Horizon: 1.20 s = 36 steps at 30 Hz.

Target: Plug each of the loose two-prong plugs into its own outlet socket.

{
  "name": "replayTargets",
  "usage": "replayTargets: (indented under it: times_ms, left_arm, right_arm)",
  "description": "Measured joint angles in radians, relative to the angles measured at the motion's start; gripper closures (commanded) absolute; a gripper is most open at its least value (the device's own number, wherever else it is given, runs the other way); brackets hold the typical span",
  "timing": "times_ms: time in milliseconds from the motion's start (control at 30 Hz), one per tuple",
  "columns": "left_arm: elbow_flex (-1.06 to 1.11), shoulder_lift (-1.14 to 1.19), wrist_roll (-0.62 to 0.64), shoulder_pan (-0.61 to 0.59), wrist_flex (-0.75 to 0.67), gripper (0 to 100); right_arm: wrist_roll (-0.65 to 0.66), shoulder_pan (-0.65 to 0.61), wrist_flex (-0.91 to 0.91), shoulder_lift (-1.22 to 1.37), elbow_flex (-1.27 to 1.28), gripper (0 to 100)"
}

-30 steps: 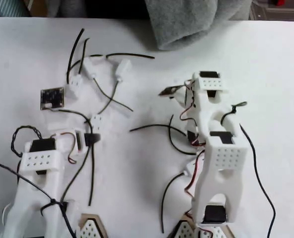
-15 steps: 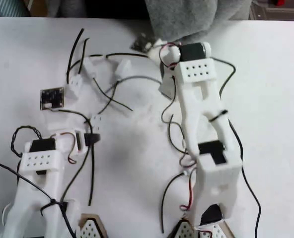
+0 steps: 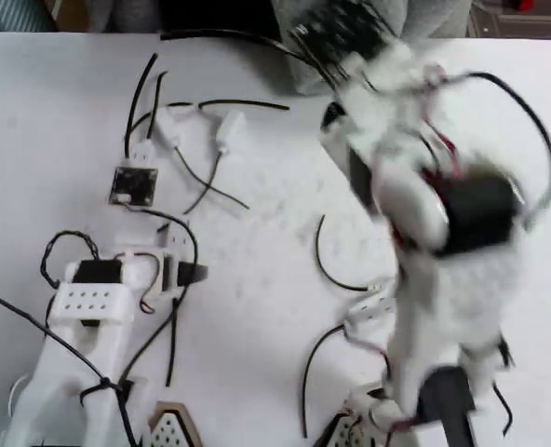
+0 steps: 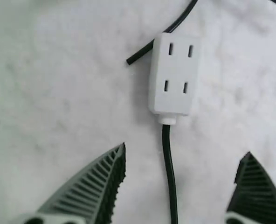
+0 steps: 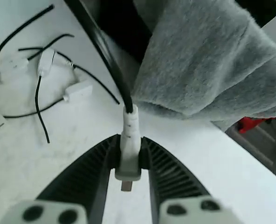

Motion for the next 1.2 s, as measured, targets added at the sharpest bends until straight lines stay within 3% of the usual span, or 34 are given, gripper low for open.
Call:
replayTargets:
  times_ms: [233,433,600,900,1200]
  left_arm:
    - [0.005,0.0,-0.028,0.028,0.0,63]
    - [0.006,0.0,-0.075,0.212,-0.06,64]
    - [0.006,0.0,-0.049,0.364,-0.163,64]
    - [-0.061,0.0,-0.035,0.483,-0.219,64]
    - [-0.19,0.0,-0.012,0.595,-0.219,64]
  right_arm:
    - [-0.13,0.0,0.0,-0.27,0.017,97.9]
    - [-0.215,-0.005,-0.044,-0.488,0.245,97.9]
    - [-0.222,-0.005,-0.219,-0.726,0.589,97.9]
    - [-0.255,-0.003,-0.643,-1.022,1.277,97.9]
    - [-0.293,-0.005,-0.876,-1.048,1.55,97.9]
